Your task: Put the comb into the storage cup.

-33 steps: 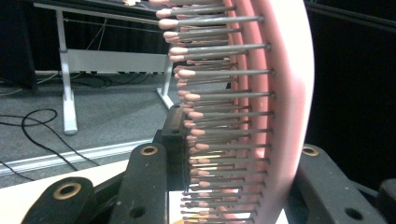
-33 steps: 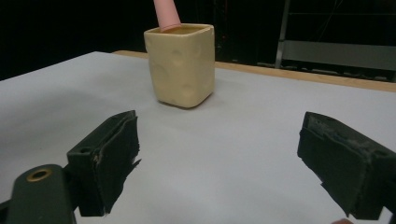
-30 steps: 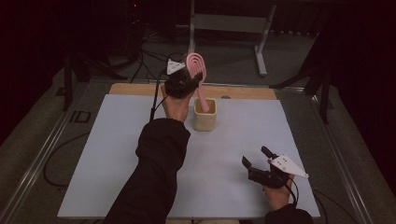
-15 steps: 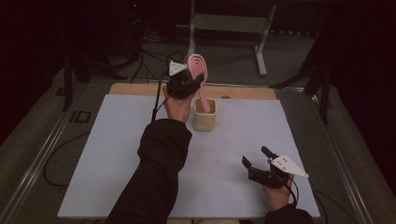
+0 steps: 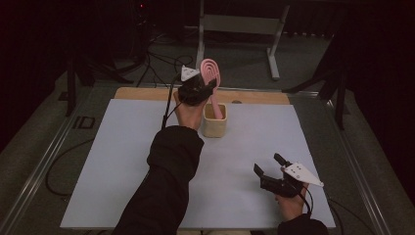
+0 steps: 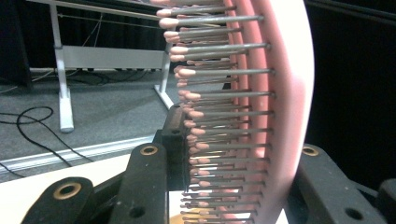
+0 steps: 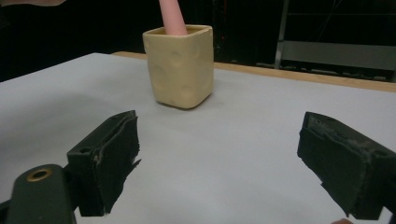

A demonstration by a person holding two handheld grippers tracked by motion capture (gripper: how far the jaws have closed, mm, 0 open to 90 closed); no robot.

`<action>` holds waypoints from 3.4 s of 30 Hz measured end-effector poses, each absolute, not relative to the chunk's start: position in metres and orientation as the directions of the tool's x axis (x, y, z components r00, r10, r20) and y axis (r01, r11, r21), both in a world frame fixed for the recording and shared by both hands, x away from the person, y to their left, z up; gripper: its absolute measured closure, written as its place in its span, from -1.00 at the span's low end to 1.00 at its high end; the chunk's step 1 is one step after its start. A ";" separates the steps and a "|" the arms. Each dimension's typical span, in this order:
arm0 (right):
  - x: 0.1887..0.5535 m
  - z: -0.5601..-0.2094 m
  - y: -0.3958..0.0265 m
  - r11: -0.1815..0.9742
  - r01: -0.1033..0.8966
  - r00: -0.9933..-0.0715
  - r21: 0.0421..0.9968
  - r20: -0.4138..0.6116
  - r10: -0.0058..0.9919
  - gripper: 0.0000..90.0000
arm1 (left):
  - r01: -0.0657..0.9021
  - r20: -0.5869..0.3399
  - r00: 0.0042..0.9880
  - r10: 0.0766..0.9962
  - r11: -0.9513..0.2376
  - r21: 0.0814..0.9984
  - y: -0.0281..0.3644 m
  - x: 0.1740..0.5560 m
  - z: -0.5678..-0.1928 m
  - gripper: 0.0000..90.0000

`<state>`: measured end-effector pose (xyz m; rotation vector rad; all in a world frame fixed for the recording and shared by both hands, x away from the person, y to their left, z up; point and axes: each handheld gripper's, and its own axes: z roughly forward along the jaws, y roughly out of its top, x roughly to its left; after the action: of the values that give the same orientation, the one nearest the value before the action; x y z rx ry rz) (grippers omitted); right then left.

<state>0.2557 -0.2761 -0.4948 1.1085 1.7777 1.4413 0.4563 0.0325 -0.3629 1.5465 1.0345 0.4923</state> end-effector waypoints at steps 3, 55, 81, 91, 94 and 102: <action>0.256 -0.495 -0.276 0.062 0.237 -0.478 0.970 0.061 0.876 -0.72 | 0.342 -0.227 0.525 0.820 0.041 0.939 0.032 0.456 -0.364 0.43; 0.256 -0.495 -0.276 0.064 0.237 -0.479 0.969 0.059 0.876 -0.71 | 0.373 -0.237 0.525 0.817 0.030 0.927 0.021 0.455 -0.383 0.43; 0.256 -0.495 -0.276 0.062 0.240 -0.479 0.969 0.062 0.876 -0.71 | 0.386 -0.237 0.523 0.819 0.020 0.922 0.018 0.455 -0.390 0.43; 0.256 -0.495 -0.276 0.062 0.241 -0.478 0.969 0.062 0.876 -0.71 | 0.392 -0.239 0.522 0.819 0.019 0.920 0.016 0.454 -0.393 0.43; 0.256 -0.495 -0.276 0.063 0.240 -0.479 0.969 0.062 0.876 -0.71 | 0.393 -0.239 0.520 0.820 0.018 0.919 0.016 0.454 -0.394 0.43; 0.256 -0.496 -0.276 0.064 0.239 -0.479 0.969 0.061 0.876 -0.71 | 0.400 -0.238 0.519 0.821 0.012 0.917 0.015 0.454 -0.397 0.43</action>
<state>0.2563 -0.2759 -0.4955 1.1121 1.7773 1.4433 0.4542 0.0149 -0.3970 1.6003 1.0681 0.4532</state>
